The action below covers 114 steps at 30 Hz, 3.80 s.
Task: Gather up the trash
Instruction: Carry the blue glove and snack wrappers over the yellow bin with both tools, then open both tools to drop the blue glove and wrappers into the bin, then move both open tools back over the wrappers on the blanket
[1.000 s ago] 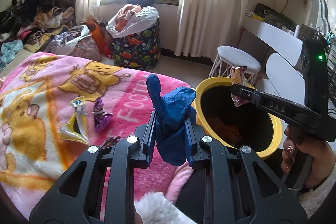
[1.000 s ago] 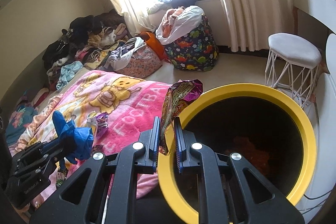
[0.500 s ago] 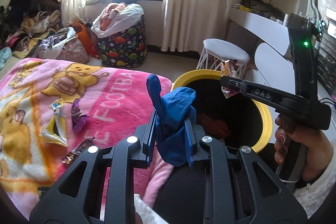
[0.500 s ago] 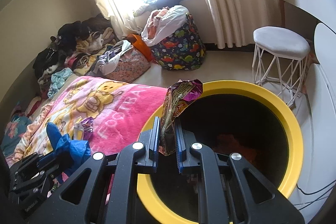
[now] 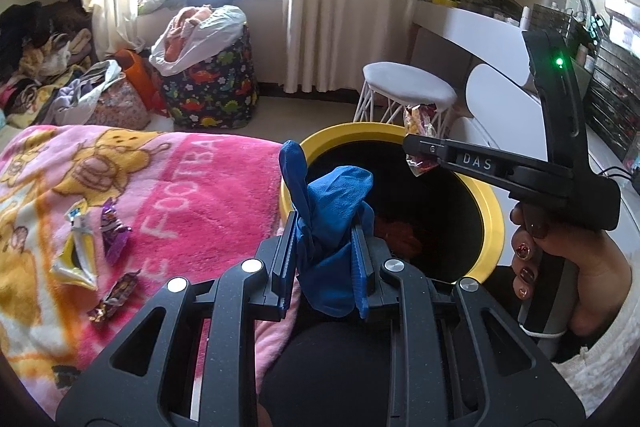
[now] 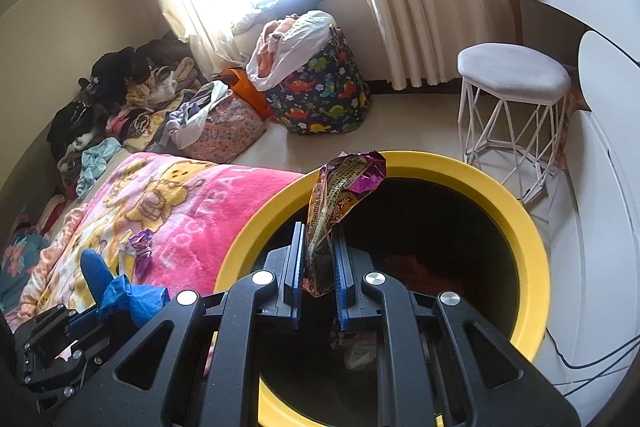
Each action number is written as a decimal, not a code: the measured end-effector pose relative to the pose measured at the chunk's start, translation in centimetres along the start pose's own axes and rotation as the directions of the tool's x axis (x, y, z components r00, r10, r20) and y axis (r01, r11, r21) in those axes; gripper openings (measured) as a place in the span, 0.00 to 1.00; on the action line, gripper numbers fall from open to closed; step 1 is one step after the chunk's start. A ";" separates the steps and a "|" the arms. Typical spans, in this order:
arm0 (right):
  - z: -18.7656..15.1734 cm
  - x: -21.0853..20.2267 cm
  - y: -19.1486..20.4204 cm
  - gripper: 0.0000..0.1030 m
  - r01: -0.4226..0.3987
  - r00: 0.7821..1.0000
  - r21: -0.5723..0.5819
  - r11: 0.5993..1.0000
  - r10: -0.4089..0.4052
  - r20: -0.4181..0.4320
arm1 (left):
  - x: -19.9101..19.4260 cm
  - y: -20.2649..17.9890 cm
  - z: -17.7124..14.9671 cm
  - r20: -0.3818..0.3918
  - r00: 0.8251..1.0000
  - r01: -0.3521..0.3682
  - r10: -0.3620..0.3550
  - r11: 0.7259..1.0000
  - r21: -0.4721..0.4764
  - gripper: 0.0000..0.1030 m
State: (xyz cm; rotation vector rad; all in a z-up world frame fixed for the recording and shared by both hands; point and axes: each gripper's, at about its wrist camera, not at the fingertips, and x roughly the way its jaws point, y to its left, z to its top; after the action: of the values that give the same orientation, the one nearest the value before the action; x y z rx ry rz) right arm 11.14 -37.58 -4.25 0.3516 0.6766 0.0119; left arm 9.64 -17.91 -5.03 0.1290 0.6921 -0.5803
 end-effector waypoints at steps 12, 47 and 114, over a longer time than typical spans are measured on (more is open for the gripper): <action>-0.3 0.5 -2.2 0.13 0.028 0.999 0.032 0.999 -0.027 -0.023 | 2.4 -0.8 0.4 -0.028 0.999 0.027 -0.027 1.000 0.014 0.17; -0.9 1.8 -4.0 0.35 0.067 0.996 0.066 0.996 -0.063 -0.061 | 4.2 0.6 2.1 -0.002 1.000 0.005 -0.005 0.998 -0.066 0.84; -2.6 2.5 16.2 0.62 -0.224 0.973 -0.262 0.939 0.199 -0.118 | -8.6 16.6 -3.6 0.081 0.938 -0.295 0.336 0.901 -0.318 0.89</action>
State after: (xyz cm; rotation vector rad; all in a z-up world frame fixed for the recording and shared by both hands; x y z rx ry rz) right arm 13.20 -21.18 -2.41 0.1558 0.7135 0.3262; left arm 11.27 0.99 -3.58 -0.0828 0.6052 -0.1629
